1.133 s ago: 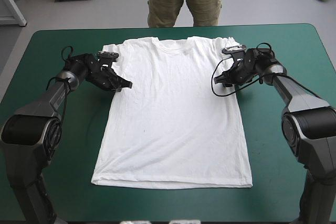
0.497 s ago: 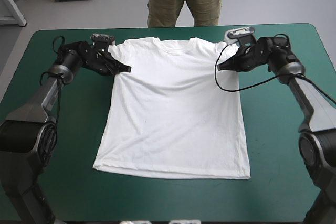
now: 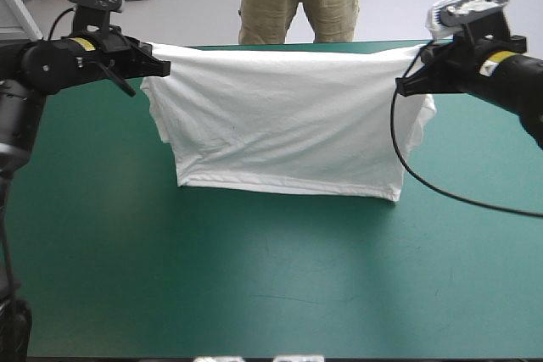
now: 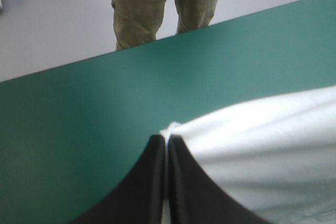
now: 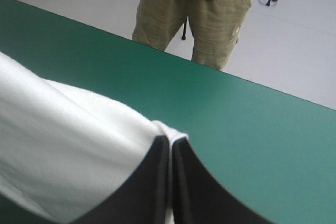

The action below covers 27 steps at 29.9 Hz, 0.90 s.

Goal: Fold the cloth

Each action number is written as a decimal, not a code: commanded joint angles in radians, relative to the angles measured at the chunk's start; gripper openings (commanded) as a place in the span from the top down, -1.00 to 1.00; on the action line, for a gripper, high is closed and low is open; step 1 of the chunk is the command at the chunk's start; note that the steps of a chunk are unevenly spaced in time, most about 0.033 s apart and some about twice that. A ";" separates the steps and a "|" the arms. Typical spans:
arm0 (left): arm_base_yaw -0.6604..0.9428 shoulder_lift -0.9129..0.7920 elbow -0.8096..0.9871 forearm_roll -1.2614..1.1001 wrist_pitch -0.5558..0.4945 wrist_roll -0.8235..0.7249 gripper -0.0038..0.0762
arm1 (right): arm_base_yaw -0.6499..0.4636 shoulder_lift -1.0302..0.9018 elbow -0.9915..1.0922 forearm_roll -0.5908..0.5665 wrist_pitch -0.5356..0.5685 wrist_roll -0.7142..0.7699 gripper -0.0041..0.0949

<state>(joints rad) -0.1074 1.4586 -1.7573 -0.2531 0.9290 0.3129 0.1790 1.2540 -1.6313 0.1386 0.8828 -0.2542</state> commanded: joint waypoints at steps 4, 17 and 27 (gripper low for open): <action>0.002 -0.228 -0.035 -0.016 0.021 0.019 0.93 | 0.001 -0.232 -0.028 -0.011 0.085 -0.001 0.95; 0.002 -0.335 0.006 -0.030 0.076 0.017 0.93 | 0.001 -0.303 -0.016 -0.031 0.167 0.067 0.95; 0.002 -0.291 0.345 -0.024 -0.707 0.024 0.93 | 0.001 -0.057 0.003 -0.076 -0.119 0.052 0.95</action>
<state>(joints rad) -0.1074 1.1688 -1.4430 -0.2685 0.5685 0.3384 0.1790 1.1532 -1.6097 0.1007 0.9672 -0.1899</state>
